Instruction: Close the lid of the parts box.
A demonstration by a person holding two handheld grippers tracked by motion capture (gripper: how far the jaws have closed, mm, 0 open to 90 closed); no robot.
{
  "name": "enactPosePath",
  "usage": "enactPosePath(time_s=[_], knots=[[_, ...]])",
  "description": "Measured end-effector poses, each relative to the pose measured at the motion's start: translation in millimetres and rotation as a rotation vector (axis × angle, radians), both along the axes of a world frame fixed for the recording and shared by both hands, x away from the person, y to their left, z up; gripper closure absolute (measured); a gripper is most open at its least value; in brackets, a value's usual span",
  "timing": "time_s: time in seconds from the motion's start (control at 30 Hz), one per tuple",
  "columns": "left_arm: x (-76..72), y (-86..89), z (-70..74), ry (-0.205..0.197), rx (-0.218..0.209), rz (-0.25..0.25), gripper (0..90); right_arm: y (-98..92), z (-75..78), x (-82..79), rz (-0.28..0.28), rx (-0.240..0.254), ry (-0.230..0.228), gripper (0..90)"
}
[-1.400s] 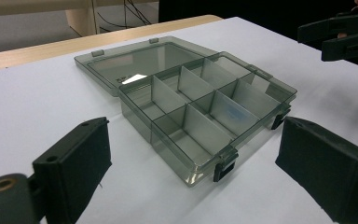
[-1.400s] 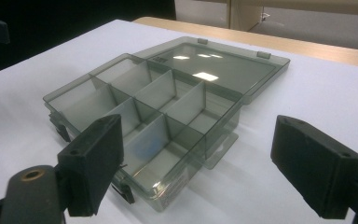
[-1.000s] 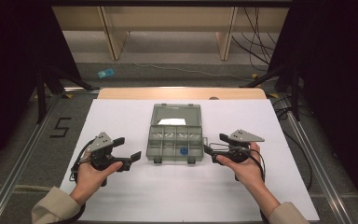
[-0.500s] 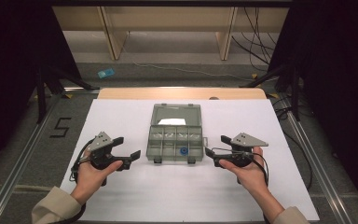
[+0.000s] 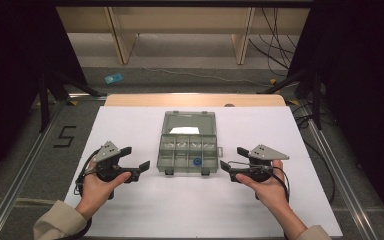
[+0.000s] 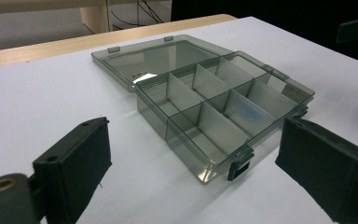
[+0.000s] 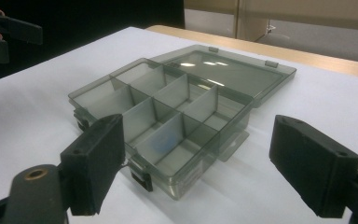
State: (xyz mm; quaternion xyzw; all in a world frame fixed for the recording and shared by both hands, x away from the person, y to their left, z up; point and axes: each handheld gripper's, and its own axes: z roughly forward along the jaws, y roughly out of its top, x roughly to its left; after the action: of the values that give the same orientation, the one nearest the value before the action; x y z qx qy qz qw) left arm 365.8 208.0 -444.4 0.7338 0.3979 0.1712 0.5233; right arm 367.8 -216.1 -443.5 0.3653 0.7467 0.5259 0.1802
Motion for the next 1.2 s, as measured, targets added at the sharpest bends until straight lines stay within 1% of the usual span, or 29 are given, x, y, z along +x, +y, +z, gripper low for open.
enactPosePath(time_s=[0.03,0.07,0.1,0.17,0.2,0.23,0.27,0.3,0.37,0.4,0.43,0.47,0.53,0.57,0.6,0.67,0.7,0.73,0.8,0.87,0.93,0.97,1.0,1.03,1.07,1.1,1.13,1.17,1.2], knots=[[-0.2,0.8,0.1,0.000,0.005,-0.001,8.8,0.1,1.0,-0.8,0.001,-0.007,0.005,19.3],[-0.5,0.4,0.1,0.001,-0.004,0.003,8.9,1.2,1.4,-1.3,-0.002,0.000,0.005,19.3],[-0.4,1.3,0.6,-0.004,0.003,0.001,8.8,1.8,1.3,-1.5,-0.001,-0.002,-0.004,19.3],[-1.1,1.8,1.5,-0.003,0.002,0.006,8.8,2.8,2.9,-3.4,0.000,-0.001,0.005,19.4],[-1.3,1.7,2.2,-0.005,0.002,0.007,8.8,3.6,2.4,-3.4,0.002,0.001,-0.011,19.4],[-1.1,1.7,2.8,-0.006,0.004,0.005,8.8,3.4,4.2,-5.4,0.006,-0.002,0.002,19.4],[-0.5,1.4,3.2,-0.007,0.003,0.002,8.8,3.5,3.7,-5.0,0.003,-0.003,-0.024,19.4],[0.2,0.4,3.7,-0.001,0.000,0.007,8.8,2.8,5.7,-7.1,-0.003,-0.015,-0.004,19.4],[2.1,0.5,6.0,0.000,0.012,0.006,8.8,3.0,5.2,-7.4,0.000,0.000,-0.020,19.4],[4.2,0.7,7.4,0.002,0.016,0.007,8.8,3.3,5.7,-8.6,-0.004,0.009,-0.011,19.4],[5.8,0.5,8.5,0.007,0.010,0.011,8.8,2.6,5.5,-8.3,-0.007,0.003,-0.035,19.4],[8.9,1.2,10.4,0.003,0.014,0.012,8.8,2.8,5.7,-9.4,-0.009,0.008,-0.021,19.4],[17.3,2.1,14.2,0.001,0.017,0.030,8.9,-0.1,8.4,-13.0,-0.017,-0.022,-0.002,19.4],[23.7,2.5,16.0,-0.003,0.029,0.035,9.2,1.2,6.6,-12.4,-0.025,0.002,-0.025,19.4],[27.5,2.1,16.9,0.002,0.034,0.043,9.7,1.1,6.3,-13.0,-0.019,0.012,-0.023,19.4],[38.9,-0.3,18.6,0.011,0.047,0.058,10.1,0.0,7.4,-14.7,-0.025,0.017,-0.017,19.5],[44.4,-1.4,19.9,0.004,0.057,0.060,10.3,0.1,6.8,-14.9,-0.026,0.018,-0.021,19.5],[50.0,-3.0,20.9,0.005,0.063,0.063,10.8,-1.1,7.8,-16.0,-0.026,0.007,-0.017,19.5],[61.7,-8.2,23.7,0.006,0.051,0.074,11.0,-0.9,7.6,-17.3,-0.025,0.023,-0.029,19.6],[70.0,-12.3,26.3,0.003,0.046,0.076,11.3,-2.0,9.5,-20.0,-0.032,0.007,-0.033,19.6],[77.7,-17.2,29.2,-0.002,0.041,0.083,11.4,-1.6,10.4,-22.9,-0.034,0.014,-0.039,19.6],[81.4,-19.3,30.2,-0.004,0.040,0.082,11.5,-2.7,11.3,-24.4,-0.024,0.001,-0.038,19.5],[85.2,-22.2,31.1,-0.003,0.036,0.083,11.6,-1.1,10.5,-25.1,-0.018,0.025,-0.050,19.6],[87.4,-23.6,31.4,-0.002,0.036,0.082,11.7,-1.8,11.9,-27.9,-0.025,0.013,-0.045,19.5],[90.2,-25.6,31.4,0.003,0.034,0.080,11.7,-1.7,11.5,-28.3,-0.017,0.018,-0.053,19.5],[93.6,-28.2,31.1,0.007,0.037,0.081,11.8,-2.8,13.0,-30.6,-0.019,0.004,-0.047,19.6],[95.7,-29.7,30.8,0.010,0.039,0.079,11.9,-1.8,12.5,-31.6,-0.017,0.017,-0.058,19.6],[98.2,-32.1,30.4,0.013,0.038,0.082,12.0,-2.4,13.0,-32.6,-0.017,0.010,-0.064,19.6],[100.9,-34.1,29.9,0.017,0.038,0.083,12.2,-3.0,14.0,-34.0,-0.014,0.005,-0.058,19.7]])
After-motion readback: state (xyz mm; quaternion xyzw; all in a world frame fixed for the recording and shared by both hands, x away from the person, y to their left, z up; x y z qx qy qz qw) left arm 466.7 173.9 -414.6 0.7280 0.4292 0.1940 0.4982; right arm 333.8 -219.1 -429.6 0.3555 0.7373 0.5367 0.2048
